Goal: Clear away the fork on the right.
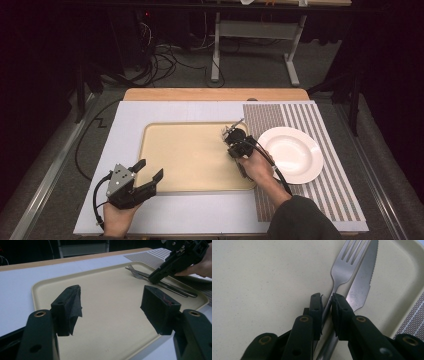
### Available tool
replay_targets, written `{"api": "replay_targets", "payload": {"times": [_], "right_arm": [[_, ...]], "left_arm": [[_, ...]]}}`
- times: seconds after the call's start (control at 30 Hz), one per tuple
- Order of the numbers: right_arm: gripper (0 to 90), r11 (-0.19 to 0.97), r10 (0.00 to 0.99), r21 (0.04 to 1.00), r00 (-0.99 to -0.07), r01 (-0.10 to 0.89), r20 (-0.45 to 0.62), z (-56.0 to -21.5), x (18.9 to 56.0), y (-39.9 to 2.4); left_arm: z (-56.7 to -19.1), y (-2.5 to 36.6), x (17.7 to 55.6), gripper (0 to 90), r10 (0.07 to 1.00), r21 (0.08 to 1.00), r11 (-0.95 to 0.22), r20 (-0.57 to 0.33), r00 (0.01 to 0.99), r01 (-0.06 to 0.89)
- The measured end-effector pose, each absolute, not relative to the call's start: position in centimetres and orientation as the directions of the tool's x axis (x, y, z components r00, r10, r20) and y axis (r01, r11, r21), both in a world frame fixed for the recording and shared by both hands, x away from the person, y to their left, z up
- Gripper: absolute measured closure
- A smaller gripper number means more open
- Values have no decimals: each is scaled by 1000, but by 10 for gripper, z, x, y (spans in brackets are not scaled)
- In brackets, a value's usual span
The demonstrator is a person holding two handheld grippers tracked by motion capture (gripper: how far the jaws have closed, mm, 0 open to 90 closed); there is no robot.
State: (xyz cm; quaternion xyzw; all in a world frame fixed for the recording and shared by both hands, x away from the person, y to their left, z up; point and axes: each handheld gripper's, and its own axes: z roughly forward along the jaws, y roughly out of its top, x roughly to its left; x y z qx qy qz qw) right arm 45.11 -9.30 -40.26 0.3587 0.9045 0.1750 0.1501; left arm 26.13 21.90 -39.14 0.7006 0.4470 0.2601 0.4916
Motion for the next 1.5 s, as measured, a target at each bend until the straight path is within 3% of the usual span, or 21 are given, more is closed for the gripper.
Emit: {"api": "replay_targets", "payload": {"times": [0.3, 1.0, 1.5], "right_arm": [[785, 681, 700, 430, -700, 593, -142, -403, 453, -94], [572, 624, 706, 547, -702, 557, -90, -383, 439, -118], [521, 588, 715, 605, -695, 538, -77, -376, 424, -152]], "left_arm": [[-392, 219, 261, 332, 882, 921, -117, -75, 466, 371], [-392, 219, 262, 332, 884, 920, -117, -75, 461, 374], [-392, 219, 262, 332, 886, 920, -116, -75, 458, 375]]}}
